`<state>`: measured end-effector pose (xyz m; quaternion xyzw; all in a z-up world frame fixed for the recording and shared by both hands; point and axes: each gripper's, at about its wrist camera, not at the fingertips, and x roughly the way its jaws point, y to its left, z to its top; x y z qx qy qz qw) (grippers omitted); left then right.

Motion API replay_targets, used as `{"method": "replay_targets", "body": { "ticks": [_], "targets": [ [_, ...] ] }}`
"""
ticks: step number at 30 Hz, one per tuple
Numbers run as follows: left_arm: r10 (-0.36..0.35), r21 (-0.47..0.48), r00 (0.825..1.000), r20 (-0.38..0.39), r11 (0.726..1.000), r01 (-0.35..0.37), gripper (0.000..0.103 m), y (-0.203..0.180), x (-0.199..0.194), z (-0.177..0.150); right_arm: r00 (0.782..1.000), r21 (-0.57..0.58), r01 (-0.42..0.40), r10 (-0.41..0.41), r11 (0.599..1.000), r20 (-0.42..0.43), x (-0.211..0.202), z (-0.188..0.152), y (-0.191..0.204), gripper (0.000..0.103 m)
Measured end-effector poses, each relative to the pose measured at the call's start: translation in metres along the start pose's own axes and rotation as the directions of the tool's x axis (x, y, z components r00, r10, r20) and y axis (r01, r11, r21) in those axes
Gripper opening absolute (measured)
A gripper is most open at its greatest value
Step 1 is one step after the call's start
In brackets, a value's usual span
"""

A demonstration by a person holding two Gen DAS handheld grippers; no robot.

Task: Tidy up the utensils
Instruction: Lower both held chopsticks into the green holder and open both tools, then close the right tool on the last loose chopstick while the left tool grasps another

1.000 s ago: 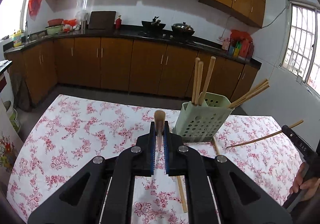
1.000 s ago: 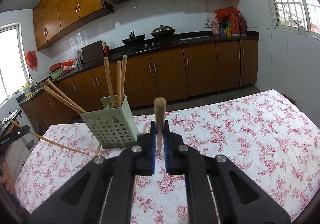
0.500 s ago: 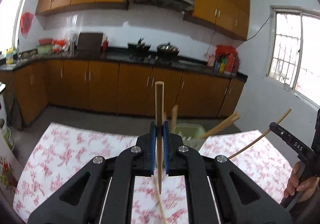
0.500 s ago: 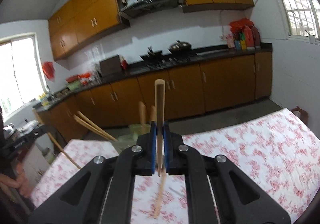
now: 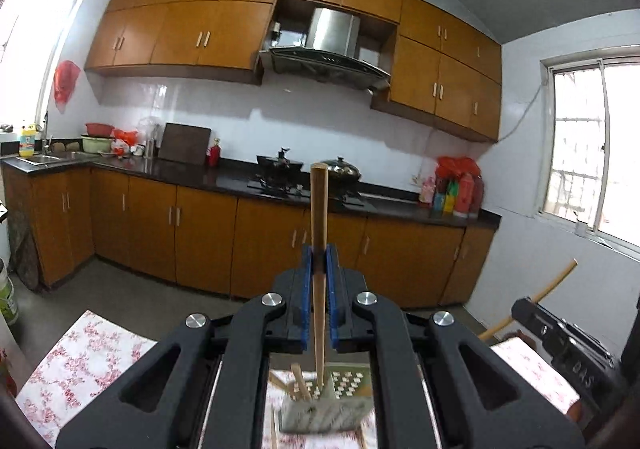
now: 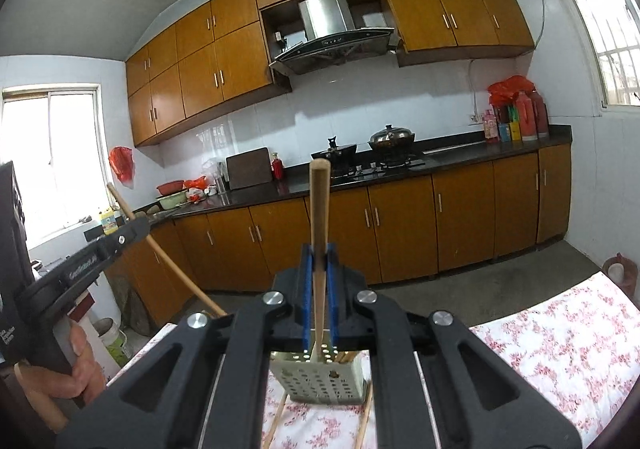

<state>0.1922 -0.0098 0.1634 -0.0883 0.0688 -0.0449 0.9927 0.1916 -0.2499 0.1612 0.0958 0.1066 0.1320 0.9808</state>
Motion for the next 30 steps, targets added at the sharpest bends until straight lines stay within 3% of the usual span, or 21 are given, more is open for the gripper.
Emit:
{"method": "replay_targets", "body": {
  "ticks": [15, 30],
  "targets": [
    [0.007, -0.034, 0.992, -0.126, 0.999, -0.011, 0.007, 0.013, 0.044, -0.039, 0.991, 0.006, 0.03, -0.029, 1.0, -0.132, 0.074, -0.036, -0.008, 0.008],
    [0.002, -0.053, 0.994, -0.111, 0.999, -0.008, 0.008, 0.03, 0.008, -0.024, 0.99, 0.043, 0.11, -0.106, 0.993, -0.09, 0.014, -0.039, -0.028, 0.016]
  ]
}}
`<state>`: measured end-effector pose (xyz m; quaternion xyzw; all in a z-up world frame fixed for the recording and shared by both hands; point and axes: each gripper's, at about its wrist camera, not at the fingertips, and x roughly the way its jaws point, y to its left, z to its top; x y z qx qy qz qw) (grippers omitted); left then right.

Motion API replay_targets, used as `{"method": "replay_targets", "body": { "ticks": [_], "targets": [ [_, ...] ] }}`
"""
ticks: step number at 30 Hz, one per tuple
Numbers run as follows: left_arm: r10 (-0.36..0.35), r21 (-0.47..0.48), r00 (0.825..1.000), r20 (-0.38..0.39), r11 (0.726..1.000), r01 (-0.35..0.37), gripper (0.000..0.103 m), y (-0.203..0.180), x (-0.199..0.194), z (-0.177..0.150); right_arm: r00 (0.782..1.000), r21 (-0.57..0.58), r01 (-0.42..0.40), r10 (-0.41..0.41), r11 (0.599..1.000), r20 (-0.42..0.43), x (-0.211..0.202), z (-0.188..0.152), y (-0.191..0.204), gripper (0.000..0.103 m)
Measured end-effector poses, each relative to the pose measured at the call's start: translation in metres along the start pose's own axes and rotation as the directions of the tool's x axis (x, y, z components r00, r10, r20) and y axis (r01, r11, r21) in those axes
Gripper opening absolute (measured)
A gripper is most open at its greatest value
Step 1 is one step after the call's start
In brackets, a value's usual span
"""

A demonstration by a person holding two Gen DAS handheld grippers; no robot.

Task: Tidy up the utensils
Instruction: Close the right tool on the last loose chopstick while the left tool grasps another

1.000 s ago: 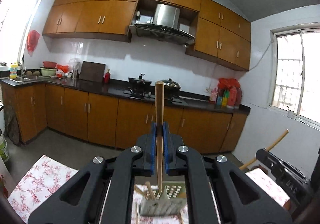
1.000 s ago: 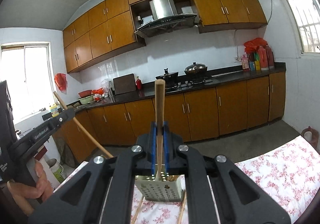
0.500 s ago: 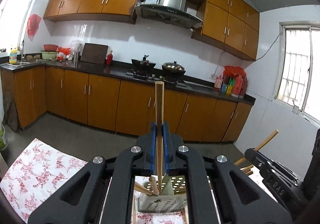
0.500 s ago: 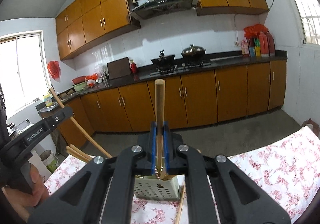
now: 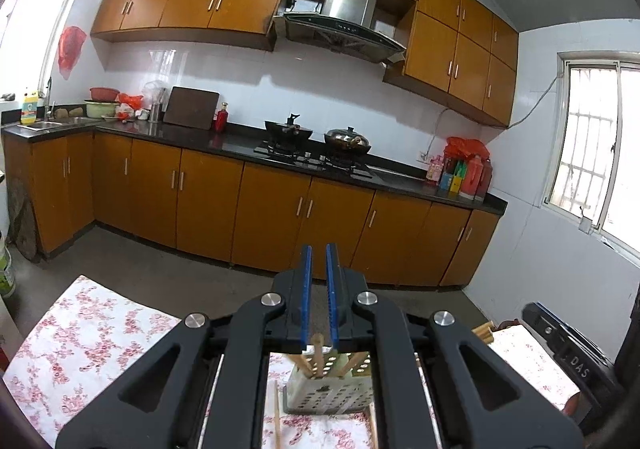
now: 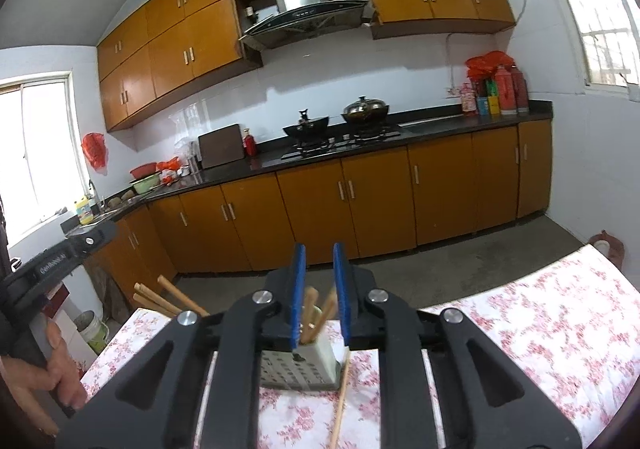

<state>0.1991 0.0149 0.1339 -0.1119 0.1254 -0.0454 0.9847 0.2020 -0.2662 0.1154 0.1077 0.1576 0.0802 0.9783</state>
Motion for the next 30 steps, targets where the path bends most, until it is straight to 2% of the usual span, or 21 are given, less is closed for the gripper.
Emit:
{"method": "replay_targets", "body": {
  "ticks": [5, 9, 11, 15, 18, 20, 22, 27, 30],
  "targets": [
    [0.014, 0.012, 1.0, -0.021, 1.0, -0.014, 0.008, 0.014, -0.022, -0.011, 0.997, 0.035, 0.041, -0.038, 0.999, -0.063, -0.016, -0.031, -0.023, 0.017],
    [0.052, 0.033, 0.994, -0.094, 0.998, -0.049, 0.008, 0.031, -0.028, -0.038, 0.978, 0.052, 0.078, -0.067, 0.996, -0.197, -0.005, -0.079, -0.04, 0.018],
    [0.08, 0.049, 0.986, -0.147, 0.996, -0.074, 0.008, 0.041, -0.026, -0.058, 0.962, 0.064, 0.085, -0.065, 0.994, -0.266, 0.004, -0.102, -0.043, 0.02],
    [0.13, 0.061, 0.955, -0.265, 0.991, -0.118, 0.008, 0.063, -0.015, -0.099, 0.917, 0.066, 0.057, -0.026, 0.996, -0.398, 0.022, -0.151, -0.033, 0.02],
    [0.151, 0.048, 0.927, -0.344, 0.989, -0.143, 0.008, 0.079, -0.009, -0.126, 0.884, 0.038, 0.025, -0.005, 0.999, -0.468, 0.035, -0.178, -0.014, 0.03],
    [0.158, 0.041, 0.91, -0.382, 0.987, -0.154, 0.008, 0.087, -0.007, -0.142, 0.864, 0.013, 0.01, -0.002, 1.0, -0.504, 0.044, -0.191, -0.003, 0.031],
    [0.159, 0.036, 0.897, -0.412, 0.987, -0.158, 0.008, 0.093, -0.006, -0.154, 0.852, -0.008, 0.009, -0.012, 1.0, -0.523, 0.05, -0.199, 0.0, 0.031],
    [0.149, 0.033, 0.885, -0.441, 0.988, -0.15, 0.008, 0.095, -0.006, -0.17, 0.834, -0.049, 0.022, -0.045, 0.999, -0.55, 0.064, -0.21, 0.009, 0.031],
    [0.133, 0.026, 0.882, -0.452, 0.99, -0.136, 0.008, 0.091, -0.002, -0.172, 0.826, -0.098, 0.05, -0.096, 0.994, -0.555, 0.07, -0.218, 0.012, 0.021]
  ]
}}
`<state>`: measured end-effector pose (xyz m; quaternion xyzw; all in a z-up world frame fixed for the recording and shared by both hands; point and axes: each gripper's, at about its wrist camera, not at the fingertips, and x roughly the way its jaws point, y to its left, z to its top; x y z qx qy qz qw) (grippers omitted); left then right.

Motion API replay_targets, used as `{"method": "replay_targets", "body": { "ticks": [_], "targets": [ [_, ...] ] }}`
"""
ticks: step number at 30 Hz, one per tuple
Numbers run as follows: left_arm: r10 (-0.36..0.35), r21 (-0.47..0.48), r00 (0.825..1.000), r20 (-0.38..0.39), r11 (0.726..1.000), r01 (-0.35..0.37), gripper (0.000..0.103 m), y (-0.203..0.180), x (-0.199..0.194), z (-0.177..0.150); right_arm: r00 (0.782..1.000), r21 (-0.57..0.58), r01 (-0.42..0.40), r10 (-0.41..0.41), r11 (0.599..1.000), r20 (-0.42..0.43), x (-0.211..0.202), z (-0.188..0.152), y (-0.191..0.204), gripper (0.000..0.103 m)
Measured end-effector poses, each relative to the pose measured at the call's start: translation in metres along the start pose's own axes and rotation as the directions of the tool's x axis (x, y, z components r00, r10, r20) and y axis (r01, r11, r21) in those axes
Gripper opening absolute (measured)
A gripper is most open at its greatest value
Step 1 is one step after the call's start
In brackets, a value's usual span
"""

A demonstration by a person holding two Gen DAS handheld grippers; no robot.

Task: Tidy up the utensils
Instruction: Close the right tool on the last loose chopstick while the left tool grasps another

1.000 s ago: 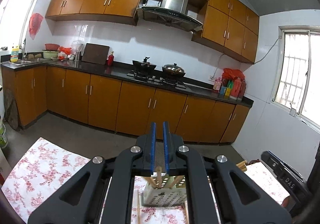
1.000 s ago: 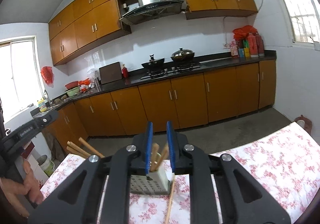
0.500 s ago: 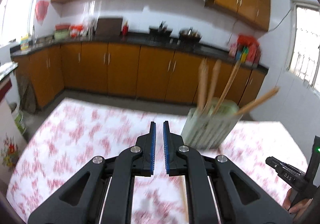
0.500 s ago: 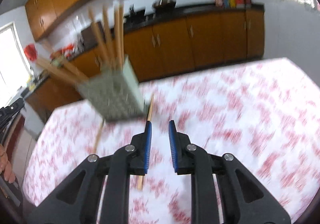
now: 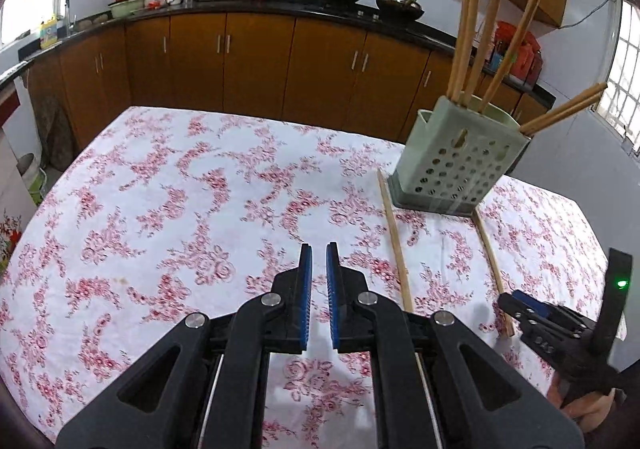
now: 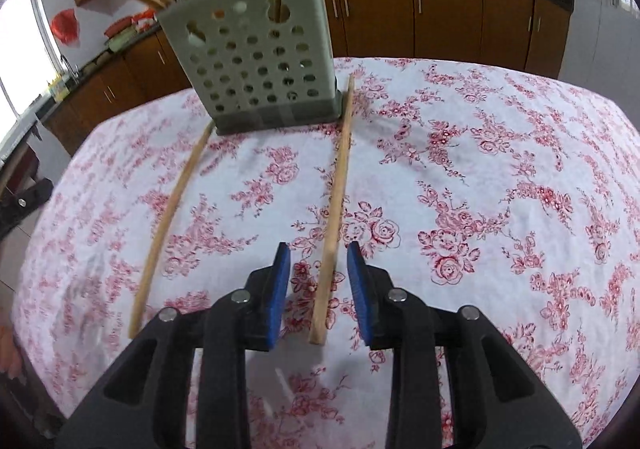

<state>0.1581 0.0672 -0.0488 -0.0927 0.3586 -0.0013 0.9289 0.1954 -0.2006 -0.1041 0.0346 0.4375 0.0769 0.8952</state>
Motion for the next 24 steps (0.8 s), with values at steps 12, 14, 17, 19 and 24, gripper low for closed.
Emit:
{"method": "replay_targets", "body": {
  "ticks": [12, 14, 17, 19, 24],
  "targets": [
    [-0.094, 0.025, 0.994, -0.059, 0.995, 0.095, 0.017, -0.031, 0.018, -0.015, 0.992, 0.187, 0.111, -0.119, 0.976, 0.032, -0.005, -0.002, -0.064, 0.008],
    [-0.104, 0.038, 0.992, -0.069, 0.994, 0.107, 0.029, -0.039, 0.021, -0.02, 0.99, 0.234, 0.125, -0.137, 0.964, 0.032, -0.009, -0.002, -0.082, 0.008],
    [-0.116, 0.068, 0.989, -0.094, 0.99, 0.123, 0.032, -0.051, 0.028, -0.027, 0.989, 0.25, 0.131, -0.144, 0.959, 0.033, -0.012, -0.003, -0.092, 0.008],
    [-0.117, 0.083, 0.987, -0.115, 0.988, 0.127, 0.032, -0.058, 0.035, -0.032, 0.989, 0.241, 0.131, -0.144, 0.962, 0.035, -0.013, -0.004, -0.093, 0.008],
    [-0.086, 0.11, 0.985, -0.149, 0.989, 0.103, 0.032, -0.068, 0.051, -0.039, 0.989, 0.221, 0.132, -0.143, 0.966, 0.038, -0.013, -0.005, -0.09, 0.008]
  ]
}}
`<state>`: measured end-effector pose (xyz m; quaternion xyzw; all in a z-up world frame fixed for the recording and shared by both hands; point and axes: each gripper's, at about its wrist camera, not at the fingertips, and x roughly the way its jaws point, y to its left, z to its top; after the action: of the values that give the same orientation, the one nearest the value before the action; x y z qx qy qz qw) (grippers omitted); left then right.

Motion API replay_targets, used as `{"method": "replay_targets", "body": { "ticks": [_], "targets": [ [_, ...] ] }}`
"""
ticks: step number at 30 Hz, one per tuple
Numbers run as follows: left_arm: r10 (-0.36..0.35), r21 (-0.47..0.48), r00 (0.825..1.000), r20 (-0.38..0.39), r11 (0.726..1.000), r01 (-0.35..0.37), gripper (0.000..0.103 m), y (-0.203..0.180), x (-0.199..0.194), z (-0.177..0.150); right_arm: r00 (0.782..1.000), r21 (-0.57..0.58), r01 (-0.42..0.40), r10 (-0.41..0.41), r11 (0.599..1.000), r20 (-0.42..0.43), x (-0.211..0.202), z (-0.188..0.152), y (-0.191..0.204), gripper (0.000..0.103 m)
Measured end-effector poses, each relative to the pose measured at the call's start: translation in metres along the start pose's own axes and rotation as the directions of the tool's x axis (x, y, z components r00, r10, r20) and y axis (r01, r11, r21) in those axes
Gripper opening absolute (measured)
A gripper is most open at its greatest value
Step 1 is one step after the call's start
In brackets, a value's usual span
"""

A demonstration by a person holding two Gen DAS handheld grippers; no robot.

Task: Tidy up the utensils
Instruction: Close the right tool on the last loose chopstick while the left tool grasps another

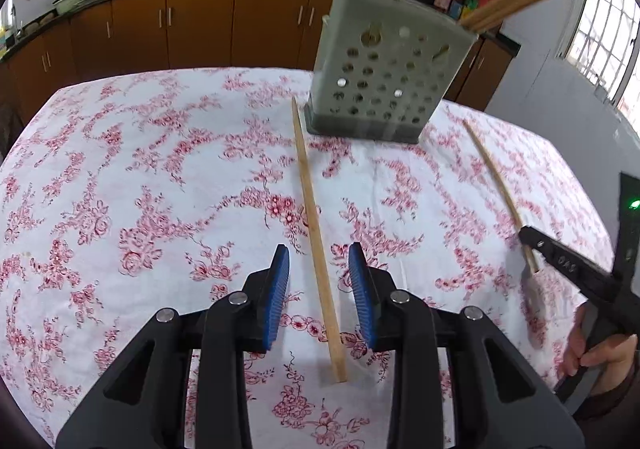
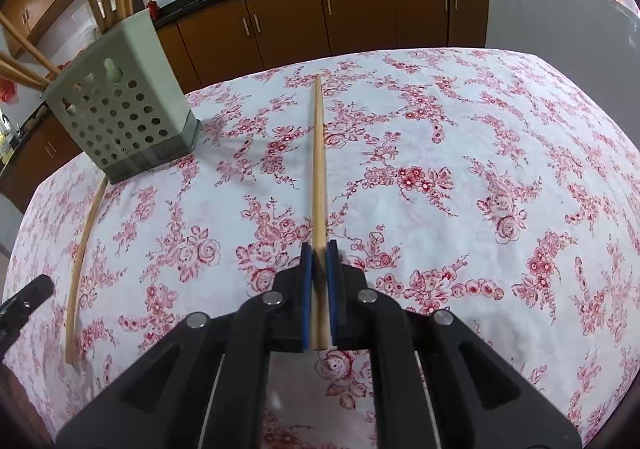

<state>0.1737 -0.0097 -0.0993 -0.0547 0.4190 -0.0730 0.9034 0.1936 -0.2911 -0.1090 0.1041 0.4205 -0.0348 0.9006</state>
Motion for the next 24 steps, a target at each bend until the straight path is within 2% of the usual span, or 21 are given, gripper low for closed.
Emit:
{"method": "replay_targets", "body": {
  "ticks": [4, 8, 9, 11, 18, 24],
  "targets": [
    [0.033, 0.01, 0.999, -0.03, 0.999, -0.033, 0.032, -0.003, 0.013, -0.006, 1.0, -0.002, -0.005, 0.005, 1.0, -0.002, 0.0, 0.002, 0.0, 0.008],
    [0.078, 0.039, 0.997, -0.028, 0.996, -0.077, 0.031, -0.007, 0.019, -0.009, 1.0, -0.006, -0.005, 0.005, 1.0, -0.005, -0.001, 0.002, 0.001, 0.008],
    [0.09, 0.043, 0.996, -0.024, 0.995, -0.089, 0.021, -0.007, 0.02, -0.009, 1.0, -0.007, -0.005, 0.005, 1.0, -0.005, -0.001, 0.003, 0.003, 0.008],
    [0.114, 0.035, 0.993, -0.022, 0.993, -0.113, 0.008, -0.004, 0.02, -0.009, 1.0, -0.016, -0.01, 0.01, 1.0, -0.007, -0.001, 0.003, 0.005, 0.008],
    [0.176, -0.071, 0.984, -0.029, 0.982, -0.177, 0.008, 0.038, 0.019, 0.005, 0.997, -0.086, -0.073, 0.072, 0.994, -0.022, 0.002, 0.002, 0.025, 0.008],
    [0.149, -0.045, 0.989, -0.024, 0.988, -0.15, 0.008, 0.049, 0.019, 0.008, 0.998, -0.143, -0.068, 0.067, 0.987, -0.015, 0.003, -0.001, 0.04, 0.009]
  ]
}}
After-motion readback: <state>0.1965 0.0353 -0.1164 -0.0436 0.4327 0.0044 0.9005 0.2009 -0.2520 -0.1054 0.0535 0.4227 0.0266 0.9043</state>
